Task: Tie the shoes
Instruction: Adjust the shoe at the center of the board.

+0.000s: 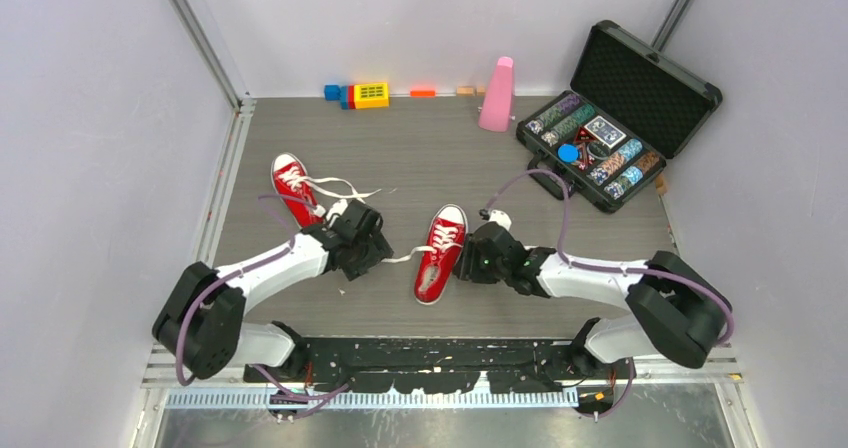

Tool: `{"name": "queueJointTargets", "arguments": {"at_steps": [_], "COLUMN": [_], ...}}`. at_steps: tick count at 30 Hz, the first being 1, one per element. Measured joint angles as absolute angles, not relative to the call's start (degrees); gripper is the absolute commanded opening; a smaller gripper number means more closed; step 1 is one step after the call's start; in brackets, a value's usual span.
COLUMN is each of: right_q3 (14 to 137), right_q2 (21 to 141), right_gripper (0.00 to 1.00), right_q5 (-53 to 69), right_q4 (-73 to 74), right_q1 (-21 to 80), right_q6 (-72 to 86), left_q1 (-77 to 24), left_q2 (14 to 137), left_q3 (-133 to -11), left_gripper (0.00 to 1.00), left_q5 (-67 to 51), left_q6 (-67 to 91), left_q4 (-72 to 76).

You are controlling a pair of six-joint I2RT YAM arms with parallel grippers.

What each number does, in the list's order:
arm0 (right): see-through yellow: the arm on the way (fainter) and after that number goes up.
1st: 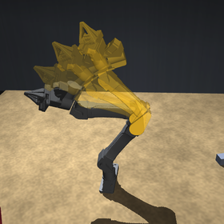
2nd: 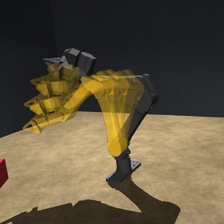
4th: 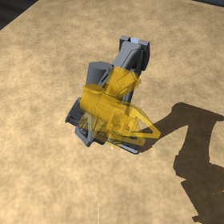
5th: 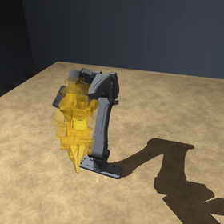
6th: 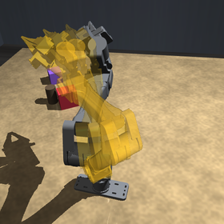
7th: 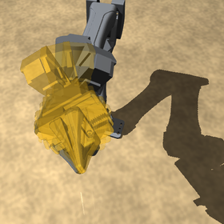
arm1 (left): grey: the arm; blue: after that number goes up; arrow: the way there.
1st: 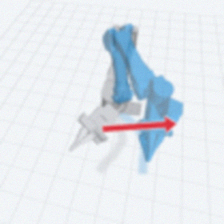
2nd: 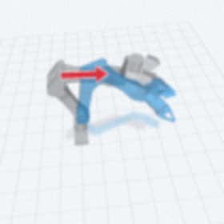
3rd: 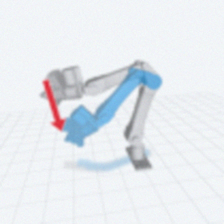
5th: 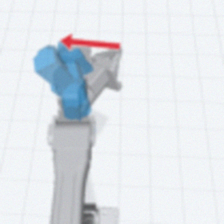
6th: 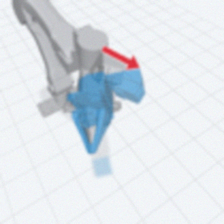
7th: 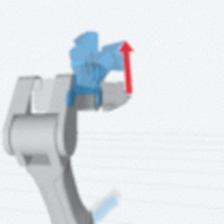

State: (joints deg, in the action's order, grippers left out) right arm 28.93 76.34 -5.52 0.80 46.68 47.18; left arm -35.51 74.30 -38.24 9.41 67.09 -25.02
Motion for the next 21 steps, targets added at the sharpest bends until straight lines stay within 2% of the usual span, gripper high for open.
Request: {"name": "queueJointTargets", "arguments": {"at_steps": [7, 16, 21], "right_q3": [31.5, 28.5, 29.3], "right_q2": [79.7, 71.1, 70.3], "right_gripper": [0.46, 0.50, 0.46], "right_q5": [-6.2, -10.1, -15.5], "right_q4": [-0.7, 4.4, 9.6], "right_q1": [50.5, 50.4, 49.7], "right_q6": [48.2, 47.5, 47.2], "left_q1": [-35.5, -34.3, -32.9], "left_q2": [80.2, 86.6, 87.4], "left_q3": [-42.9, -46.9, -48.4], "left_gripper": [0.62, 0.59, 0.59], "left_q5": [11.6, 14.1, 15.9], "left_q6": [66.6, 66.8, 66.3], "left_q4": [-27.8, -28.1, -28.4]}}
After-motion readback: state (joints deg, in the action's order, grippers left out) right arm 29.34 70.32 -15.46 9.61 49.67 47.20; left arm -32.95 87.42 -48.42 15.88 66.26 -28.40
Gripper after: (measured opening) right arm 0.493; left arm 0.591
